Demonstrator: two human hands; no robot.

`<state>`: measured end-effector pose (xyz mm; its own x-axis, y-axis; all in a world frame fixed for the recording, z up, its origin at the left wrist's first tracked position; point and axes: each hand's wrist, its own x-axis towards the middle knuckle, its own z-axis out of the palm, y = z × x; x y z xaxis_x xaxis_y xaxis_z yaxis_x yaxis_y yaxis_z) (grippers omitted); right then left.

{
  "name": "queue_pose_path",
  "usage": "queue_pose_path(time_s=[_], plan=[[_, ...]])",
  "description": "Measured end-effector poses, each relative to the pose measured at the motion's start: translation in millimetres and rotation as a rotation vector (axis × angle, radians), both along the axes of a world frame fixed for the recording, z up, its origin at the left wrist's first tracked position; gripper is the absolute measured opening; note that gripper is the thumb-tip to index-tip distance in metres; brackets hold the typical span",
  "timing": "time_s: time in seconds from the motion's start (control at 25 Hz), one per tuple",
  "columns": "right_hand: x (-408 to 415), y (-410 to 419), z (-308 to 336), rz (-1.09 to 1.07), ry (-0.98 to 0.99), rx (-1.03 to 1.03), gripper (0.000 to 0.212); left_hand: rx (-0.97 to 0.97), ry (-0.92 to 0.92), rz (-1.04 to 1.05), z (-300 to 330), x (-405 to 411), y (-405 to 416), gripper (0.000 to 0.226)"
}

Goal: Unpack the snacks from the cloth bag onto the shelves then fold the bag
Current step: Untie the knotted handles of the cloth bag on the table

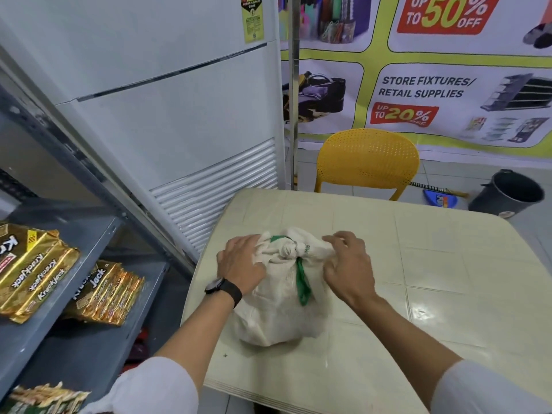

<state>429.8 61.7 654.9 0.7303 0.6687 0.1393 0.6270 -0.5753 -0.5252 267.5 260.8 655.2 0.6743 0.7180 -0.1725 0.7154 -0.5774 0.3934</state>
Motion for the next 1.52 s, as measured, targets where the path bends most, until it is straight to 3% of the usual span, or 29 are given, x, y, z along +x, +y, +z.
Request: queue_pose_path(time_s=[0.08,0.2,0.36,0.48,0.6,0.68,0.8,0.84,0.92,1.0,1.16,1.2,1.28,1.32,1.4,1.52], plan=[[5.4,17.2,9.2,0.223,-0.148,-0.15,0.063,0.013,0.028,-0.126,8.3,13.4,0.1,0.063],[15.5,42.3,13.3,0.347,-0.203,-0.327,0.035,0.126,0.101,-0.146,10.8,13.8,2.7,0.046],[34.9,37.4,14.9,0.26,-0.141,0.011,0.013,0.215,-0.114,0.117,17.8,-3.6,16.8,0.035],[46.4,17.7,11.9,0.053,0.093,0.275,0.012,0.086,-0.242,0.356,21.9,-32.1,34.1,0.036],[45.4,7.4,9.3,-0.047,0.306,0.338,0.011,0.045,-0.167,0.432,20.1,-49.3,39.1,0.028],[38.4,6.1,9.8,0.051,0.331,0.303,0.014,0.17,-0.098,0.373,20.8,-41.0,29.4,0.018],[33.8,11.8,17.9,0.195,0.273,0.183,0.005,0.346,-0.249,0.053,24.3,-12.0,-6.2,0.016],[34.4,15.0,20.9,0.222,0.238,0.145,0.009,0.298,-0.25,-0.071,22.9,-2.8,-20.5,0.019],[33.1,21.9,27.4,0.247,0.232,0.112,0.009,0.125,-0.073,-0.204,16.9,12.3,-45.3,0.039],[32.1,24.7,30.2,0.236,0.34,0.156,0.005,0.05,0.075,-0.206,8.5,19.2,-50.9,0.042],[46.3,17.6,28.8,0.245,0.727,0.127,0.01,0.146,-0.045,-0.169,12.8,2.6,-32.8,0.017],[48.6,17.6,28.0,0.289,0.727,0.036,0.016,0.164,-0.066,-0.202,14.0,-5.9,-28.3,0.015],[45.6,26.3,25.5,0.478,0.491,-0.215,0.047,0.121,-0.136,-0.258,17.5,-22.7,-24.9,0.013],[37.9,33.2,24.5,0.586,0.373,-0.274,0.052,0.06,-0.163,-0.267,20.5,-29.8,-25.3,0.014],[21.1,44.7,19.5,0.708,0.332,-0.182,0.037,-0.063,-0.195,-0.247,28.5,-42.1,-25.4,0.019],[13.4,51.7,19.7,0.653,0.487,-0.025,0.03,-0.173,-0.214,-0.192,40.1,-54.9,-23.2,0.018]])
